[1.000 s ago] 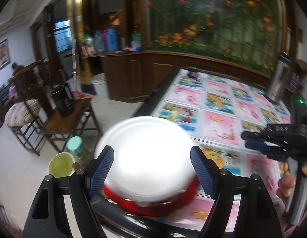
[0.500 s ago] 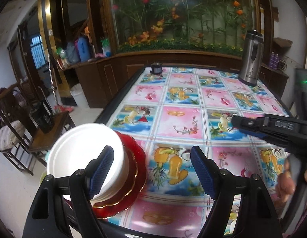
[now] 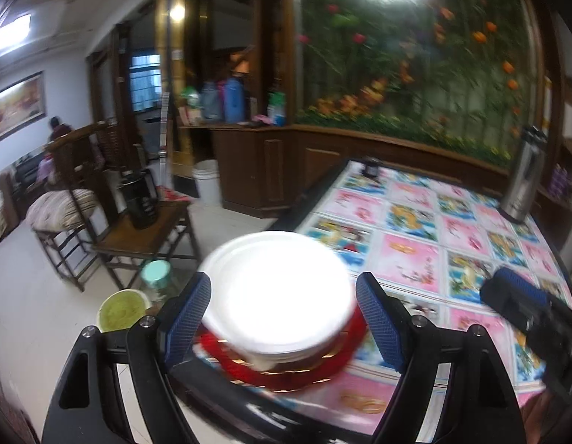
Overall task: Organize plates and bowls
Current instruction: 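Hold the finished stack with the left tool while the right tool approaches it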
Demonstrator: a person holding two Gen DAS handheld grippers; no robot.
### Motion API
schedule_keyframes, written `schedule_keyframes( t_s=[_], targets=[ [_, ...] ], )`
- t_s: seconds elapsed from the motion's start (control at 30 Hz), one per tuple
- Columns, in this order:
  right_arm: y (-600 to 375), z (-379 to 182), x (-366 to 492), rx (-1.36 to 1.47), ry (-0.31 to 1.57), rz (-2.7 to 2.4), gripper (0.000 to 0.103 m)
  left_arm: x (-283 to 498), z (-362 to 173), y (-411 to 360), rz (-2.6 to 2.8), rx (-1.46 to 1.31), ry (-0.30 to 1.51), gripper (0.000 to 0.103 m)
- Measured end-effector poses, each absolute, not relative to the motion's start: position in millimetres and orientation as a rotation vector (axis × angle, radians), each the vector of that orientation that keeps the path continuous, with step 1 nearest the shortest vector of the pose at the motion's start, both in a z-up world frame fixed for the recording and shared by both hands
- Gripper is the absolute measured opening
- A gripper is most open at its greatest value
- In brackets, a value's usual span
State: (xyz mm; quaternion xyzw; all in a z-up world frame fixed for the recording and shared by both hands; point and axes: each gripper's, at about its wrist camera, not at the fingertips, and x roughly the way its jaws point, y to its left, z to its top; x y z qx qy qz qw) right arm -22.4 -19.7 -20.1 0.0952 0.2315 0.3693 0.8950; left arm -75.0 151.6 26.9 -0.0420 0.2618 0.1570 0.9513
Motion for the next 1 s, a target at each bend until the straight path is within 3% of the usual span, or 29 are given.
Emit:
schedule_keyframes(
  t_s=[0.47, 1.0],
  targets=[
    [54.3, -32.3, -40.2, 0.082, 0.543, 0.869, 0.047, -91.5, 21.8, 198.5, 0.402, -0.163, 0.488, 0.087],
    [65.2, -36.7, -15.1, 0.131, 0.594, 0.805, 0.047, -86.8, 11.3, 201.7, 0.39, -0.168, 0.492, 0.087]
  ],
)
